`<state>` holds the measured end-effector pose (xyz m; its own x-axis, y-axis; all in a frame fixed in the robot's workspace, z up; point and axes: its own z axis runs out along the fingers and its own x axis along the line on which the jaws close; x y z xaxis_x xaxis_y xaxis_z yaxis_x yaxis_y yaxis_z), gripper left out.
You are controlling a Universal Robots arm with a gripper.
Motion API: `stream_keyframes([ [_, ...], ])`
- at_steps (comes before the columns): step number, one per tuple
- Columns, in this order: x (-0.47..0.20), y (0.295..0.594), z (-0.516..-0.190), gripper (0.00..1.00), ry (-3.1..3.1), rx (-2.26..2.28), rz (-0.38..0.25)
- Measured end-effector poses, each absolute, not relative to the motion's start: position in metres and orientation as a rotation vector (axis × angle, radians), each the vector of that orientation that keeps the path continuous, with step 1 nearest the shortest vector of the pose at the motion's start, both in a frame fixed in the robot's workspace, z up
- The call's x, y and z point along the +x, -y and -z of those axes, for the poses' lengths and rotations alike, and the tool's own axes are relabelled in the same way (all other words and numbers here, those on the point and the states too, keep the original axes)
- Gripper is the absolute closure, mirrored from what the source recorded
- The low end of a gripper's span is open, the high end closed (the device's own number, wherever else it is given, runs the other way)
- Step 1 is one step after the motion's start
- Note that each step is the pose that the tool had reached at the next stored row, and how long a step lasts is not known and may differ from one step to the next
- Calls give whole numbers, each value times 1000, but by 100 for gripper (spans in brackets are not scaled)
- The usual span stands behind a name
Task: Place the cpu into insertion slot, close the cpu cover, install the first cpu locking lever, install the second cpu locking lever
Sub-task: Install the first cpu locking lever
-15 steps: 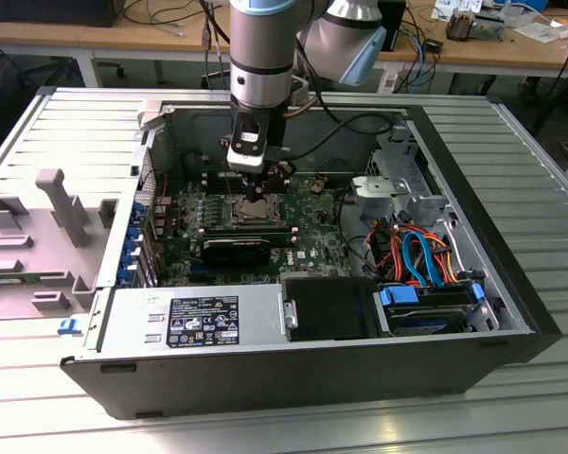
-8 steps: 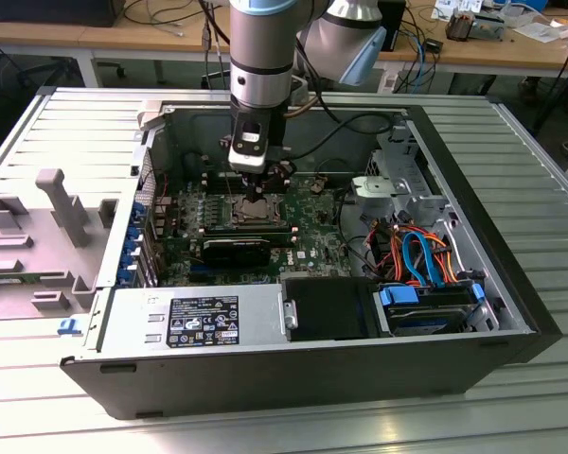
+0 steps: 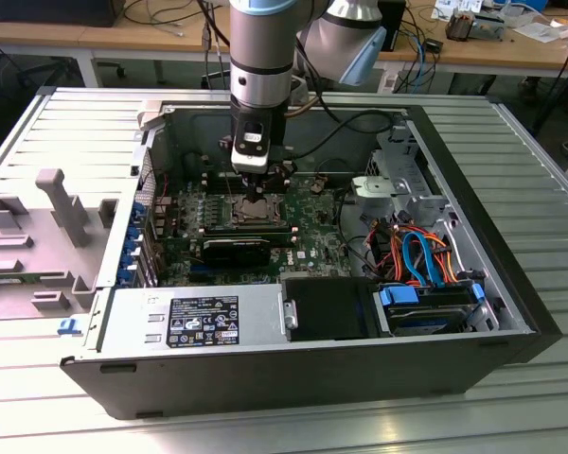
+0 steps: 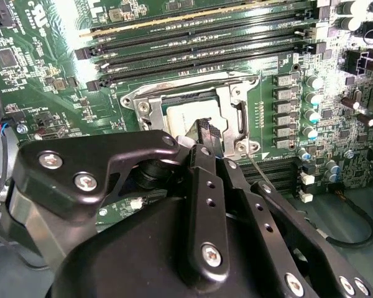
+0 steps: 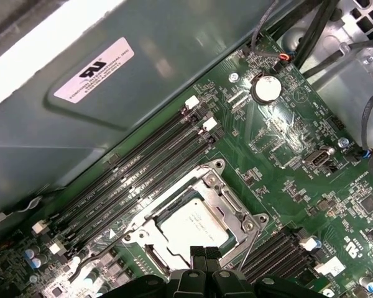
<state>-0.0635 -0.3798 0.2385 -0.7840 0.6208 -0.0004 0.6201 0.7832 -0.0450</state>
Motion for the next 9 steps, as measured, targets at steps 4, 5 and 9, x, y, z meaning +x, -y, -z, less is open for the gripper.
stream_keyframes([
  [4, -63, 380, -238, 89, 2961, -1005, -67],
  [5, -63, 380, -238, 89, 2963, -999, -67],
  [9, -63, 380, -238, 89, 2970, -978, -67],
])
